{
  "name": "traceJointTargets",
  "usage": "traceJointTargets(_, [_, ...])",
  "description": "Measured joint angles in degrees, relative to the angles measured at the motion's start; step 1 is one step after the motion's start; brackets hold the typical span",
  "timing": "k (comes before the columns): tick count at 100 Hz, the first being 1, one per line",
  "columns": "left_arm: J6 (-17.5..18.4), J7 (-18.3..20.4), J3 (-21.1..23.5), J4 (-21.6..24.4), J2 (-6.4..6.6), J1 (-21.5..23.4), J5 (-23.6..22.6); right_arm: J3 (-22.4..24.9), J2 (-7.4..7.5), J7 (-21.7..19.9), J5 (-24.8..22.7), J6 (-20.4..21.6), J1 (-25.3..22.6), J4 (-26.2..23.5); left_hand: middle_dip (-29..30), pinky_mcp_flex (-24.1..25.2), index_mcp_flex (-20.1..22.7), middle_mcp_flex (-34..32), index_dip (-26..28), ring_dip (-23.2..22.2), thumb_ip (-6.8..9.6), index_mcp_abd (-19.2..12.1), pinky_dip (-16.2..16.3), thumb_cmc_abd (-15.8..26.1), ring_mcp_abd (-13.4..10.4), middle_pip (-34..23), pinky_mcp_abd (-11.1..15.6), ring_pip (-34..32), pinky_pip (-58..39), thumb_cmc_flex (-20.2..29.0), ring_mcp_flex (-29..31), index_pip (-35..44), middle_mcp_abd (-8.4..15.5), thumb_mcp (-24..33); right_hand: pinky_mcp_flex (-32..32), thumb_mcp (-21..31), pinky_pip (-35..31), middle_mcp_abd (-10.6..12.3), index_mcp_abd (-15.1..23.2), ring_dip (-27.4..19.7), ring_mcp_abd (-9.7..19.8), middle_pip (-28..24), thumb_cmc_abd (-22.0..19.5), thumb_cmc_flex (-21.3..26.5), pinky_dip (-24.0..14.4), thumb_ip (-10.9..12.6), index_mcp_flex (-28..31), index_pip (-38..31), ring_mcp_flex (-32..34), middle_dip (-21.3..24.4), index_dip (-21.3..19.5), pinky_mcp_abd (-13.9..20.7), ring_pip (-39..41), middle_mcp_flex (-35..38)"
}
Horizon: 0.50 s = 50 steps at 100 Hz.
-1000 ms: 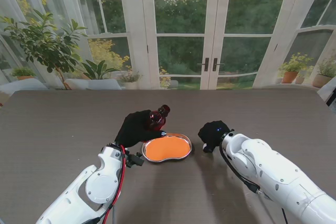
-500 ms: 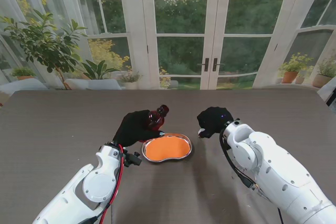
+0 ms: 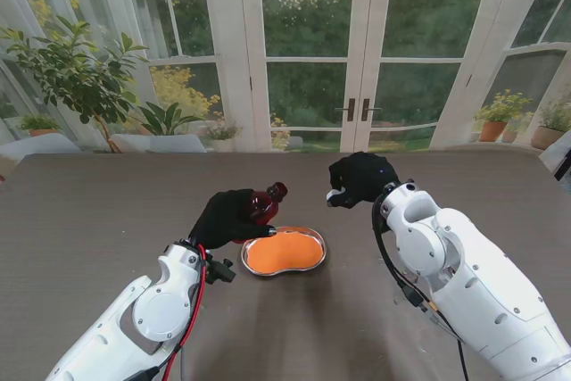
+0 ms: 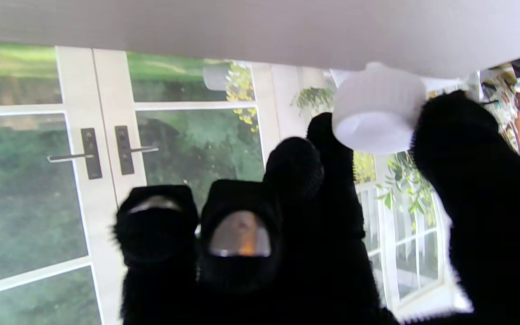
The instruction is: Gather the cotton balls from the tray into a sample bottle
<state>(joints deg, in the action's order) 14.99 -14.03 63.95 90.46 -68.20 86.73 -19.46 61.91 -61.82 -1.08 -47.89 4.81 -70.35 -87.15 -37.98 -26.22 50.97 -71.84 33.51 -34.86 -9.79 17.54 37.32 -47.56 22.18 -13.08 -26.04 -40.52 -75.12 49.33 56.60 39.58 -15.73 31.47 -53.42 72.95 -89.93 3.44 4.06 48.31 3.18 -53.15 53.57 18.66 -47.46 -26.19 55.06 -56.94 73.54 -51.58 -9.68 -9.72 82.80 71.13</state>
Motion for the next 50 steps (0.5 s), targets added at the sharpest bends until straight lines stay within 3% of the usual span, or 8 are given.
traceJointTargets(50, [1.2, 4.4, 1.2, 0.7, 1.64, 0.4, -2.3, 2.7, -1.26, 0.4, 9.2, 0.0, -1.3, -6.5, 0.0, 0.0, 0.0, 0.0, 0.0, 0.0, 0.00, 0.0, 0.0, 0.0, 0.0, 0.0, 0.0, 0.0, 0.0, 0.0, 0.0, 0.0, 0.0, 0.0, 0.1, -0.1, 0.0, -0.1, -0.4, 0.0, -0.1, 0.0, 0.0, 0.3, 0.0, 0.0, 0.0, 0.0, 0.0, 0.0, -0.8, 0.0, 0.0, 0.0])
